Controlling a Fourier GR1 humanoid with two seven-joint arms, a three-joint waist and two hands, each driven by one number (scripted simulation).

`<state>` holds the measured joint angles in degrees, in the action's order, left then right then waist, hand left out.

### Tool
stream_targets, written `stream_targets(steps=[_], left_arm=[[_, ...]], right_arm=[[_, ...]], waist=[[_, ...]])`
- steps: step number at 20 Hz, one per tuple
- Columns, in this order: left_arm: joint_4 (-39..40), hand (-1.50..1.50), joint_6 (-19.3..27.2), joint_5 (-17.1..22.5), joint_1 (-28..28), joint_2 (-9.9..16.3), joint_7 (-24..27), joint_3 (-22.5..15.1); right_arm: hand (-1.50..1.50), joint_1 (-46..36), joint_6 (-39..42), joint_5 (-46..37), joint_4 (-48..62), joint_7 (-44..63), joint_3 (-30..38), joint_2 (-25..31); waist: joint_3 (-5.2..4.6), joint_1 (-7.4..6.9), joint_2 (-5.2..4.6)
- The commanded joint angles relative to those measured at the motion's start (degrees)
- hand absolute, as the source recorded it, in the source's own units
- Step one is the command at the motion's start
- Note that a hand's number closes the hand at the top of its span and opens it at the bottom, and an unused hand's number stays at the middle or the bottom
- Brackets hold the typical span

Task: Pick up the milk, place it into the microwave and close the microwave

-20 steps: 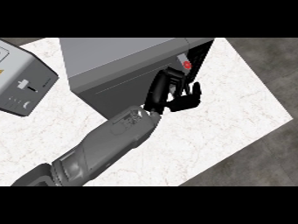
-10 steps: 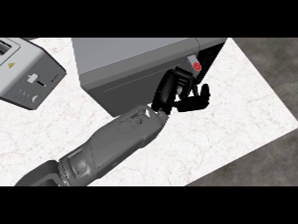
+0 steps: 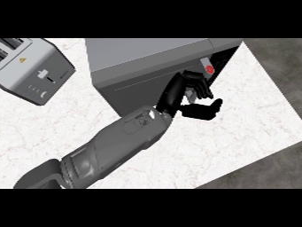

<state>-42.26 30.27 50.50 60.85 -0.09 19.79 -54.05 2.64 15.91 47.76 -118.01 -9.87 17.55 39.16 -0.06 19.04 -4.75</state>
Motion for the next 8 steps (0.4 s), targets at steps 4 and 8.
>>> stream_targets(steps=[4, 8], left_arm=[[9.44, -1.5, 3.19, 2.63, -1.58, 4.92, 1.57, 5.03], [9.6, -1.5, 1.09, 3.24, -1.49, 6.24, 2.31, 4.07]], right_arm=[[-1.5, 1.4, -1.07, 1.32, -1.71, 0.97, 2.39, 0.48], [-1.5, 1.97, -0.98, 2.56, -2.74, 1.53, 2.91, 0.61]], waist=[[-0.16, -3.34, 0.21], [-0.15, -4.49, 0.04]])
